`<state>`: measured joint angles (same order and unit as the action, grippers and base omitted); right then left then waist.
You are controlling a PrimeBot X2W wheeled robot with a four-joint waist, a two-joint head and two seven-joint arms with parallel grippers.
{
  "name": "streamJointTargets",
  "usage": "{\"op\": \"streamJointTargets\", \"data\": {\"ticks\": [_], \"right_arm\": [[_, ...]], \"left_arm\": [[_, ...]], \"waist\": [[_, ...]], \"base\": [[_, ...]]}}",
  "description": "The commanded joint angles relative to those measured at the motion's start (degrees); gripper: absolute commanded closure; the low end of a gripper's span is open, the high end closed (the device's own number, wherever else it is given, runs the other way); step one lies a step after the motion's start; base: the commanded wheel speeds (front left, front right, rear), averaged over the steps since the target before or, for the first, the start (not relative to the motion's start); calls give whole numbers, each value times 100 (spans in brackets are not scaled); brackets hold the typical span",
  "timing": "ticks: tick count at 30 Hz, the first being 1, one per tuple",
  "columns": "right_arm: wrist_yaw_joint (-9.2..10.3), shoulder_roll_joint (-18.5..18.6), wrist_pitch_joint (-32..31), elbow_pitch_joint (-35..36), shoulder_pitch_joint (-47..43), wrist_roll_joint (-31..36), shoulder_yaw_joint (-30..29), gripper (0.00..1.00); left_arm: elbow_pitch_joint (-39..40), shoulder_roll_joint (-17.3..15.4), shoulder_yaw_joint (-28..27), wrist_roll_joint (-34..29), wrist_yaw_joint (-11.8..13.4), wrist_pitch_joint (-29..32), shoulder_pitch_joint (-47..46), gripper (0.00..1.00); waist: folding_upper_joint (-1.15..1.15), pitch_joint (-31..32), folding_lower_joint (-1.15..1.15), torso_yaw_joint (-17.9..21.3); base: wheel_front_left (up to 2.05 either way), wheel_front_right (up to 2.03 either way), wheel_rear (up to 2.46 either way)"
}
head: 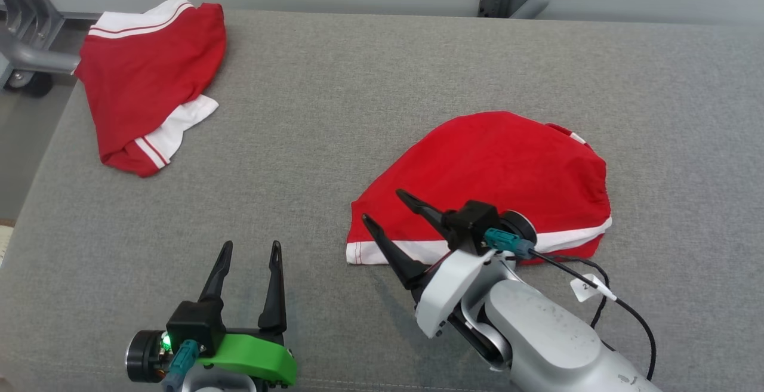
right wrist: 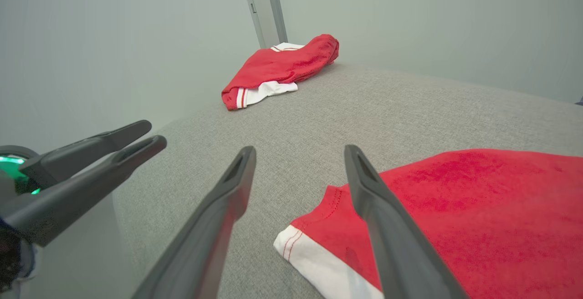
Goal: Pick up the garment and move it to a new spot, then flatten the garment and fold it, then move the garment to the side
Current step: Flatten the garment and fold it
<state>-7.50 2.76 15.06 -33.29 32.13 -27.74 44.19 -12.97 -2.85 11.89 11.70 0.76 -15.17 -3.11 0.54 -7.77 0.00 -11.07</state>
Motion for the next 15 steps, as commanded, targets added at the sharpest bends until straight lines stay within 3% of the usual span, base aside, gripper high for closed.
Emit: {"op": "streamJointTargets", "data": {"ticks": [1, 15], "right_arm": [[2, 24, 16, 51, -144, 102, -137, 0], [2, 20, 17, 1243, -1422, 1811, -2699, 0]], "left_arm": [[20, -7, -4, -22, -19, 3, 34, 0], [-5, -7, 146, -73, -46, 3, 19, 0]], "waist": [[-54, 84, 0, 154], [-54, 338, 0, 986]], "base": [[0, 0, 0], [0, 0, 0]]}}
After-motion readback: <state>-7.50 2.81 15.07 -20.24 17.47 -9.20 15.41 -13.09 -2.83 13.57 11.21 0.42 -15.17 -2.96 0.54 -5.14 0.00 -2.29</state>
